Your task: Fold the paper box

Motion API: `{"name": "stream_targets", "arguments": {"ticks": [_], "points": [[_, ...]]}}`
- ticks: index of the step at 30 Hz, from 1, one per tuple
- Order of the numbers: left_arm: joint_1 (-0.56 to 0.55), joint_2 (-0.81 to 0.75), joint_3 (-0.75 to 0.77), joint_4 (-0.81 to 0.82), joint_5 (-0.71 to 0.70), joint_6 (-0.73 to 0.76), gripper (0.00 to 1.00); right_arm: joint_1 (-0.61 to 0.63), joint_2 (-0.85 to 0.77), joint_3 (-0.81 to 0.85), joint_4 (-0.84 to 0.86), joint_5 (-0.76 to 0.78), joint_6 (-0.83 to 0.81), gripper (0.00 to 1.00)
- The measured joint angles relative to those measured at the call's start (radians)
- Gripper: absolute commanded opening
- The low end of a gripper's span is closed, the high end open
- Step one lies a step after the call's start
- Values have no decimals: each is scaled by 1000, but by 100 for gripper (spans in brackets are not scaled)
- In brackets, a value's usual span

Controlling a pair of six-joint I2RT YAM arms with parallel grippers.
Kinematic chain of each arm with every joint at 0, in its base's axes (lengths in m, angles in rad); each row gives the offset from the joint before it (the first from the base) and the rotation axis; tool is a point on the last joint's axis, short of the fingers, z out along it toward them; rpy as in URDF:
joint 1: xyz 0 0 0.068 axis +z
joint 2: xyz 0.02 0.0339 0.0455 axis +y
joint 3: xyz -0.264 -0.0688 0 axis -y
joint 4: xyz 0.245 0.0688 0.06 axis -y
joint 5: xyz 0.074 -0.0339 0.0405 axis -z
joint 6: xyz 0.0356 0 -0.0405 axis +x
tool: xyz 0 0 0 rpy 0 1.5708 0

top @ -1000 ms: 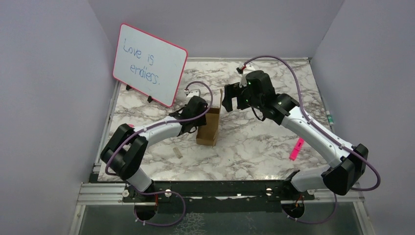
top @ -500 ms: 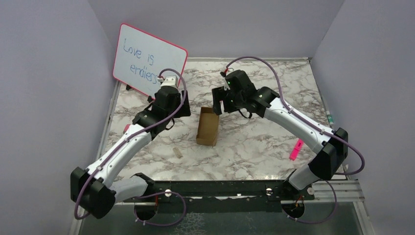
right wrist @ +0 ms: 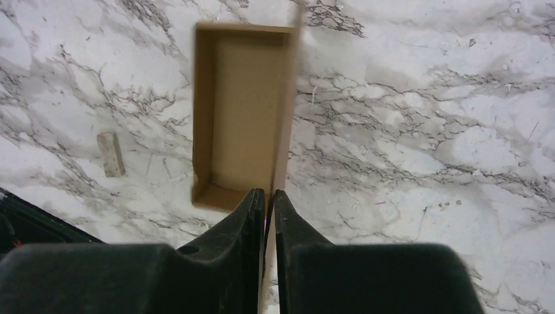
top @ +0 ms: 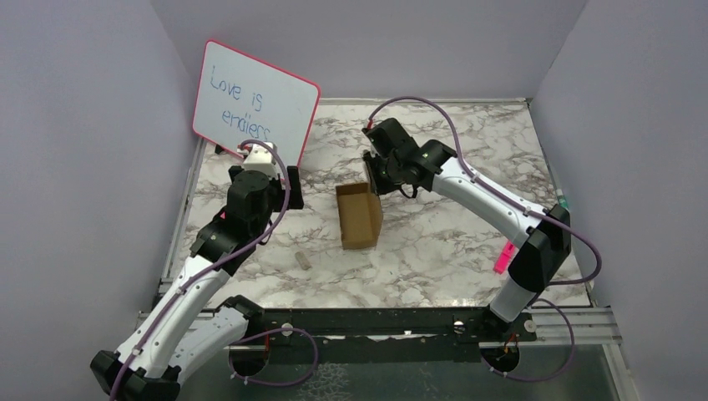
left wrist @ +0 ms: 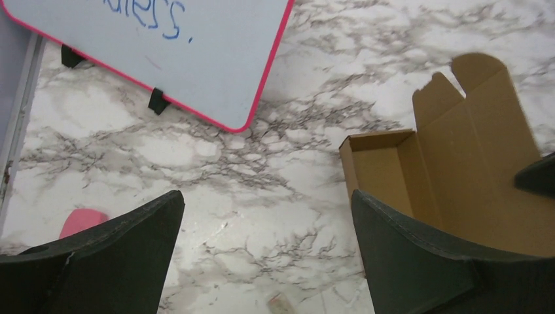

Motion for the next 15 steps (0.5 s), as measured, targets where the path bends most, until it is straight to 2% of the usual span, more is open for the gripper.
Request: {"name": "stream_targets", "arguments": {"ticks": [5, 10, 15], "points": [[60, -34, -82, -8, -25, 32, 99, 0, 28, 57, -33, 0, -93, 1], [66, -155, -124, 12, -29, 57, 99, 0, 77, 168, -77, -14, -283, 1], [74, -209, -135, 47, -26, 75, 99, 0, 150, 271, -122, -106, -512, 1]]}}
